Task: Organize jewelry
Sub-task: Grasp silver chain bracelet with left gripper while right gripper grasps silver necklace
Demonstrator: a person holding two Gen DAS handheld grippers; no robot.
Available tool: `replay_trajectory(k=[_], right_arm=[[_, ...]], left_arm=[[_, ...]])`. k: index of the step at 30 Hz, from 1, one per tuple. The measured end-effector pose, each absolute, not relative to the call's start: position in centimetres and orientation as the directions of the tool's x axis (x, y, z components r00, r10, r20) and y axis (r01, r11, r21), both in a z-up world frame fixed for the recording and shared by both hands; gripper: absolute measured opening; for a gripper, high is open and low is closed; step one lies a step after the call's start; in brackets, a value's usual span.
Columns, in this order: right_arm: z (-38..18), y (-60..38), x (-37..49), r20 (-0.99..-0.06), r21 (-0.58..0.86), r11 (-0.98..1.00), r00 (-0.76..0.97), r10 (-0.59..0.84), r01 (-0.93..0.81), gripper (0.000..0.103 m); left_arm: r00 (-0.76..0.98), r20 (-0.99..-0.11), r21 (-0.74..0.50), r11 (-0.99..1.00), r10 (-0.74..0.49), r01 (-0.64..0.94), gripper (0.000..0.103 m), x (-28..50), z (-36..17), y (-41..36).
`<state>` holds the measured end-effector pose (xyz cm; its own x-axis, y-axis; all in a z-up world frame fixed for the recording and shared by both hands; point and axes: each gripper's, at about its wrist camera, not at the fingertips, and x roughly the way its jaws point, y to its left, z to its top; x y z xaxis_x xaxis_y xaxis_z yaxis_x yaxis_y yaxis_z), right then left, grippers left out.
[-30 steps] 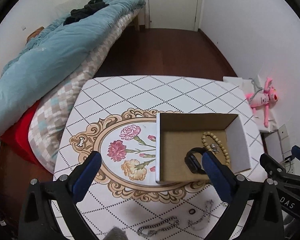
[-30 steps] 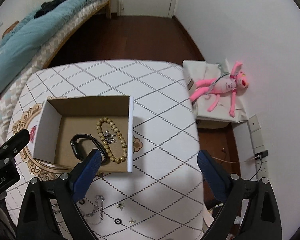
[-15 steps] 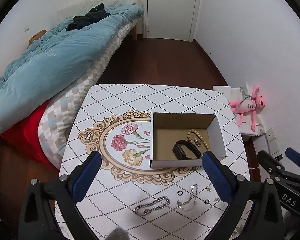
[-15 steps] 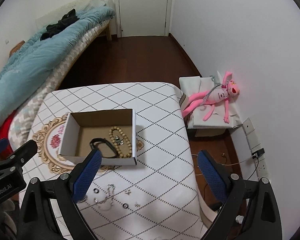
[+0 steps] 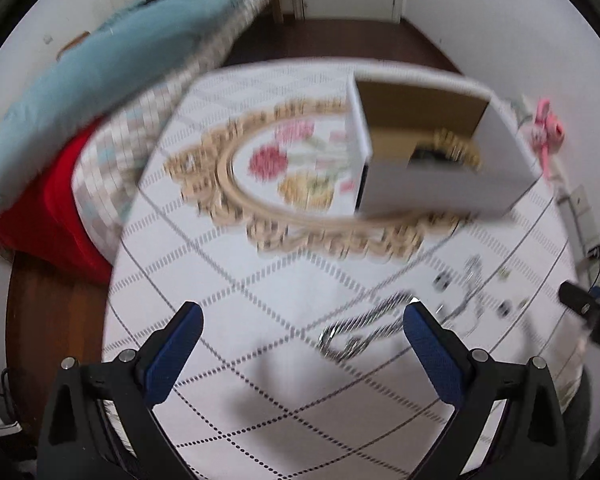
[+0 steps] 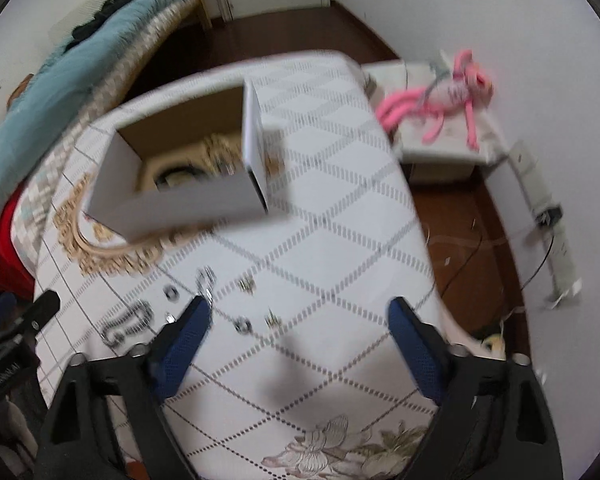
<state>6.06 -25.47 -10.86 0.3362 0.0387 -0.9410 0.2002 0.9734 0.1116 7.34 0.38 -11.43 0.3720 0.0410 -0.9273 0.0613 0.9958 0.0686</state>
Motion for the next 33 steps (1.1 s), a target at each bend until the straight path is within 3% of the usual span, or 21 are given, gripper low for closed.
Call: replay_trajectory(k=[3,8,12,14,15,16,18,24,33], right_arm=[[-13.3,-25.9,5.4,-0.951,0.136,0.965,0.303,0.063,0.226,0.077],[-15.4,-26.7,4.8,-0.956,0.168,0.95,0.28,0.091,0.263,0.074],[-15.5,-26.4,5.0,-0.951,0.189,0.949,0.289,0.112,0.253,0.074],[-15.3,-26.0,5.3,-0.949,0.195,0.95,0.291,0.12,0.243,0.073],[-15.3,-25.8,5.5,-0.947,0.202,0.95,0.294,0.128,0.239,0.073],[-15.2,-25.6,5.9,-0.945,0.212,0.949,0.296,0.139,0.233,0.072],[-15.0,-24.9,6.4,-0.941,0.225,0.951,0.301,0.155,0.213,0.068],[-14.7,-22.0,8.1,-0.933,0.243,0.961,0.302,0.193,0.135,0.063],[-16.8,-18.5,9.8,-0.958,0.183,0.979,0.239,0.157,0.091,0.062]], left_arm=[[0.307,-0.952,0.044,0.996,0.019,0.074,0.094,7.4,-13.9,0.8],[0.233,-0.972,-0.001,0.997,-0.02,0.078,0.092,8.0,-16.8,1.0],[0.256,-0.966,-0.001,0.996,-0.025,0.093,0.081,8.0,-17.1,0.4],[0.279,-0.96,0.001,0.995,-0.028,0.104,0.066,8.0,-16.8,0.0],[0.287,-0.957,0.001,0.993,-0.032,0.115,0.053,8.1,-16.6,-0.3],[0.294,-0.955,0.002,0.992,-0.037,0.129,0.032,8.1,-16.4,-0.7],[0.297,-0.954,0.004,0.988,-0.044,0.157,0.009,8.1,-16.2,-1.4],[0.293,-0.952,-0.048,0.989,-0.087,0.138,0.005,8.2,-16.0,-0.9],[0.335,-0.932,-0.105,0.988,-0.136,0.11,0.005,7.6,-13.2,1.2]])
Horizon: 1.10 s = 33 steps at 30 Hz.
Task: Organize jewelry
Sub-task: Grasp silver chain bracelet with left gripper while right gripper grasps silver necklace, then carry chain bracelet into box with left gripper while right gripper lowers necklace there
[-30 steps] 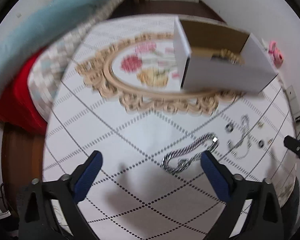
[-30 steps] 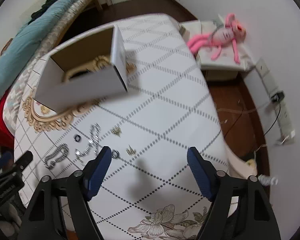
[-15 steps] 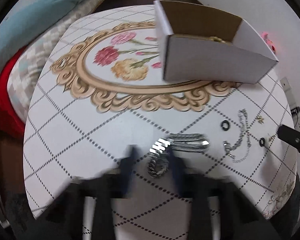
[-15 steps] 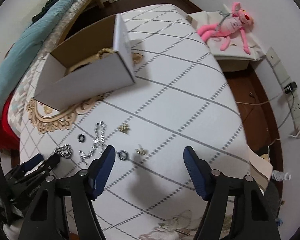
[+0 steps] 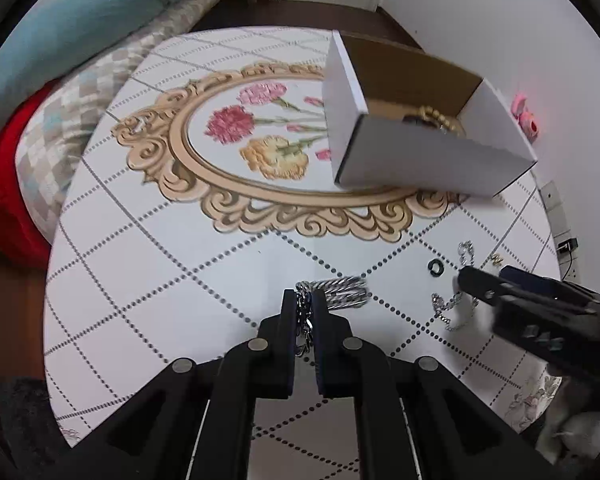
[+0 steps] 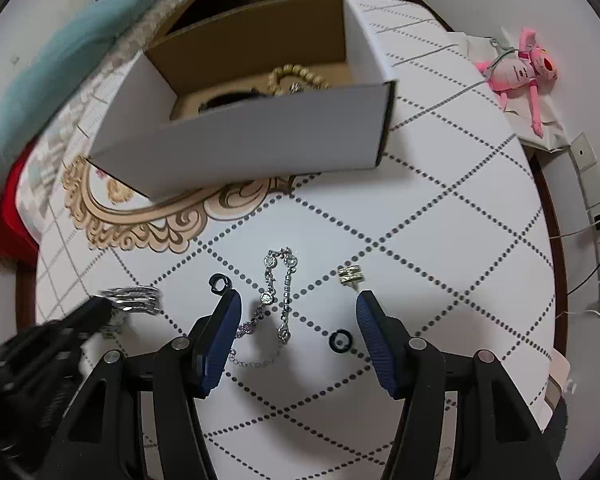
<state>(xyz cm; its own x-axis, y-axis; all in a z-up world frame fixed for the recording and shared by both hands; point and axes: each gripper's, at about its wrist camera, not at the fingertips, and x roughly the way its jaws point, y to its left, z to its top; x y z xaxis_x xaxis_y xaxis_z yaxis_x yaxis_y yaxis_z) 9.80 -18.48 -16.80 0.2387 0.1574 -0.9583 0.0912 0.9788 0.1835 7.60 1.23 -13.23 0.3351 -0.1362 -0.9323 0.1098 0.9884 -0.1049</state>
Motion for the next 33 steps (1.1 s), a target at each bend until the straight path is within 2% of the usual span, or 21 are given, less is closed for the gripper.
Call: replay_trajectory(k=[5,6,7,8,9,11,13,19,27,32,33], right_arm=[[-17.1,-16.6,9.9,-0.972,0.066,0.997,0.231,0.052,0.05,0.062],[-17.2,-16.1,9.8,-0.972,0.034,0.999,0.235,0.024,0.038,0.055],[-17.1,-15.7,9.7,-0.967,0.035,0.999,0.254,0.026,0.028,0.034],[-16.9,-15.6,9.6,-0.963,0.027,0.999,0.27,0.019,0.026,0.018],[-16.8,-15.5,9.6,-0.962,0.026,0.999,0.274,0.018,0.024,0.008],[-16.9,-15.9,9.6,-0.961,0.056,0.997,0.272,0.042,0.043,0.007],[-16.4,-16.4,9.4,-0.953,0.087,0.995,0.295,0.067,0.055,0.0],[-13.8,-19.2,8.8,-0.914,0.26,0.962,0.343,0.215,0.089,0.0],[-9.6,-20.6,9.3,-0.861,0.36,0.93,0.41,0.301,0.073,0.0],[-11.9,-20.4,10.8,-0.885,0.396,0.913,0.304,0.351,0.099,0.002],[-12.6,-20.3,10.9,-0.893,0.39,0.915,0.286,0.348,0.105,0.006]], left_arm=[[0.366,-0.917,-0.122,0.985,-0.159,0.124,0.005,7.7,-11.5,1.5],[0.37,-0.914,-0.125,0.984,-0.164,0.127,0.005,7.7,-11.2,1.5],[0.371,-0.913,-0.127,0.983,-0.167,0.13,0.005,7.7,-11.1,1.6],[0.373,-0.912,-0.132,0.983,-0.172,0.131,0.005,7.8,-10.9,1.6],[0.374,-0.91,-0.137,0.981,-0.178,0.134,0.005,7.8,-10.8,1.5],[0.379,-0.907,-0.144,0.98,-0.187,0.139,0.005,7.9,-10.4,1.2],[0.383,-0.902,-0.155,0.977,-0.2,0.146,0.004,8.0,-9.9,0.9],[0.41,-0.877,-0.196,0.965,-0.252,0.173,0.005,8.2,-7.6,-0.2],[0.442,-0.845,-0.232,0.951,-0.301,0.203,0.005,9.0,-4.8,-1.1],[0.427,-0.86,-0.218,0.958,-0.28,0.187,0.005,9.3,-6.2,-0.9],[0.416,-0.867,-0.217,0.959,-0.275,0.182,0.005,9.2,-6.8,-0.9]])
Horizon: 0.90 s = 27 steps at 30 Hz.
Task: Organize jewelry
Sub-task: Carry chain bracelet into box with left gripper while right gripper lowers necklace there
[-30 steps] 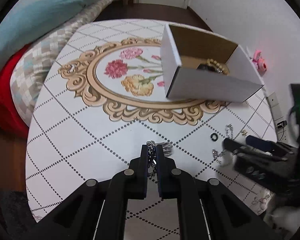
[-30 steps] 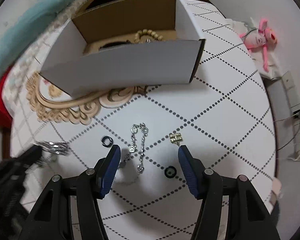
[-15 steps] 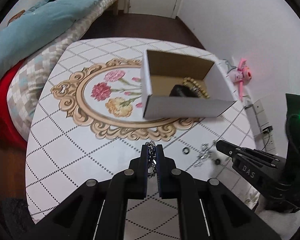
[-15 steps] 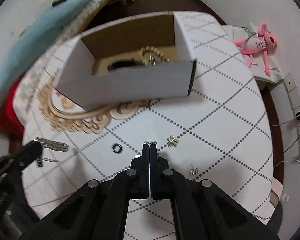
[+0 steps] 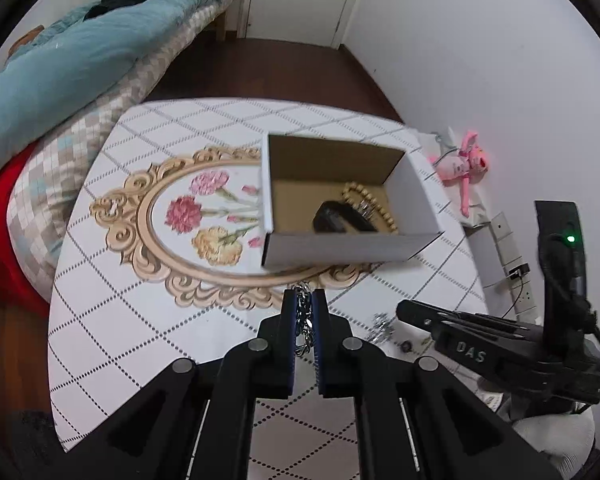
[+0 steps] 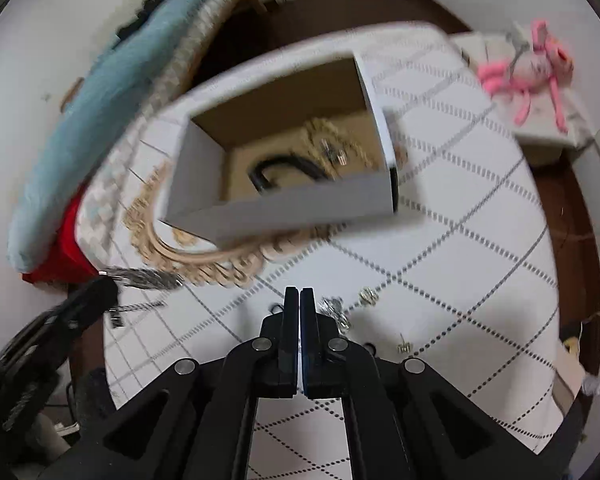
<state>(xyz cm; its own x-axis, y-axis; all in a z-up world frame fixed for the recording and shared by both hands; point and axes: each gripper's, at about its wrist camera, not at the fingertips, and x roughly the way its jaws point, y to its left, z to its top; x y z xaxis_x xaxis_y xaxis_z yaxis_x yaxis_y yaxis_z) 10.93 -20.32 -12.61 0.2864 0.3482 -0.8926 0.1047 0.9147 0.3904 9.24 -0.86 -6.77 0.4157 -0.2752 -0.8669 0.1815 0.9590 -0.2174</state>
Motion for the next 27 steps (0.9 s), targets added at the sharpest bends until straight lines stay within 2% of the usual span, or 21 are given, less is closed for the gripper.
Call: replay_trajectory(k=[1,2,3,4,7,9,12,15,22,27], right_arm=[[-13.2,-20.2,11.0,-0.898,0.382,0.919,0.274,0.343,0.1,0.018],[-13.9,-19.9,11.0,-0.91,0.359,0.928,0.258,0.325,0.096,0.024],[-14.5,-19.6,11.0,-0.919,0.34,0.936,0.246,0.309,0.094,0.038],[-15.1,-19.3,11.1,-0.926,0.326,0.941,0.231,0.299,0.088,0.041],[-16.6,-18.1,11.1,-0.946,0.271,0.961,0.199,0.255,0.059,0.041],[-16.8,-17.3,10.8,-0.956,0.212,0.977,0.213,0.202,0.024,0.04],[-16.9,-15.8,10.5,-0.964,0.096,0.995,0.247,0.1,-0.025,0.014],[-16.7,-15.9,10.5,-0.96,0.101,0.995,0.262,0.101,-0.015,0.005],[-13.3,-18.1,9.8,-0.913,0.253,0.967,0.339,0.228,0.031,0.005],[-8.3,-19.2,10.1,-0.863,0.317,0.948,0.42,0.281,0.018,0.005]], left_arm=[[0.405,-0.874,-0.215,0.961,-0.27,0.176,0.005,9.2,-7.4,-0.8],[0.398,-0.878,-0.212,0.962,-0.264,0.172,0.005,9.0,-7.9,-0.7],[0.389,-0.884,-0.21,0.963,-0.26,0.167,0.005,8.9,-8.4,-0.7],[0.376,-0.89,-0.21,0.964,-0.256,0.161,0.005,8.7,-9.1,-0.6],[0.349,-0.904,-0.208,0.967,-0.248,0.149,0.005,8.4,-10.5,-0.3],[0.34,-0.909,-0.205,0.968,-0.243,0.143,0.005,8.2,-11.1,-0.2],[0.334,-0.911,-0.206,0.969,-0.241,0.137,0.005,8.1,-11.5,-0.1],[0.34,-0.907,-0.213,0.967,-0.248,0.137,0.004,8.2,-11.2,0.0],[0.382,-0.875,-0.256,0.953,-0.299,0.16,0.005,8.5,-8.1,-0.2],[0.421,-0.83,-0.309,0.93,-0.366,0.2,0.005,9.8,-4.1,-0.7]])
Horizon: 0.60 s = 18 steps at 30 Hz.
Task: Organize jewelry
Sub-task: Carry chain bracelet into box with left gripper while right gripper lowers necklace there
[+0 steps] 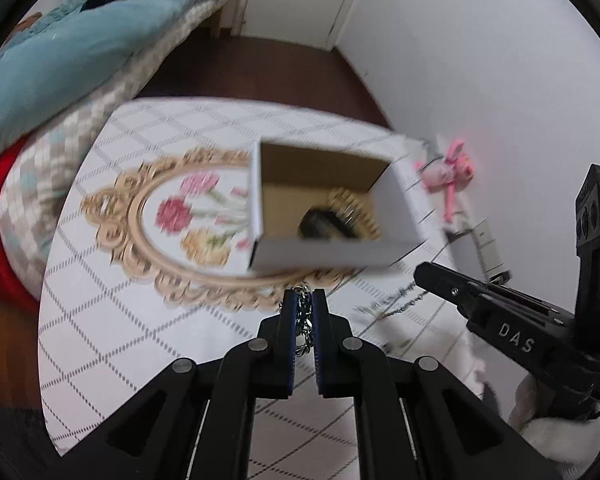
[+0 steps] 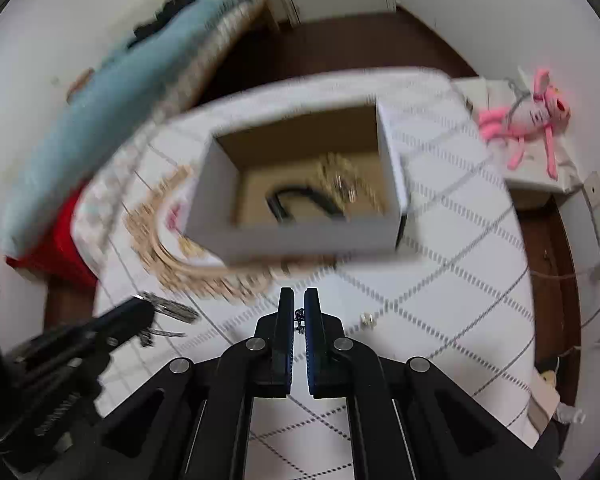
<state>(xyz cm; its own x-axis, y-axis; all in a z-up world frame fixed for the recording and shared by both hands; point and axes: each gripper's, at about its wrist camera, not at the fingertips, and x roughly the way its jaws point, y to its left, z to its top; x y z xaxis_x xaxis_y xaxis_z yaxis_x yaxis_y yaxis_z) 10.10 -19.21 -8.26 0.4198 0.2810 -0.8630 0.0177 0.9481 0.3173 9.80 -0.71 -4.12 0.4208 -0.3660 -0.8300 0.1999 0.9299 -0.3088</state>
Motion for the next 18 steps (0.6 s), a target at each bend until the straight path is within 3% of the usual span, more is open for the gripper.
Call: replay_trajectory(k=[9,18], right_arm=[[-0.7,-21.2,15.0,-0.794,0.351,0.936,0.525,0.308,-0.019,0.005],[-3.4,-21.8,22.1,-0.858,0.266,0.964,0.456,0.237,0.0,0.005]], left_arm=[[0.468,-0.77,-0.341,0.899,-0.435,0.275,0.005,15.8,1.5,-2.5],[0.392,-0.829,-0.303,0.909,-0.4,0.286,0.005,22.5,-1.7,-4.7]])
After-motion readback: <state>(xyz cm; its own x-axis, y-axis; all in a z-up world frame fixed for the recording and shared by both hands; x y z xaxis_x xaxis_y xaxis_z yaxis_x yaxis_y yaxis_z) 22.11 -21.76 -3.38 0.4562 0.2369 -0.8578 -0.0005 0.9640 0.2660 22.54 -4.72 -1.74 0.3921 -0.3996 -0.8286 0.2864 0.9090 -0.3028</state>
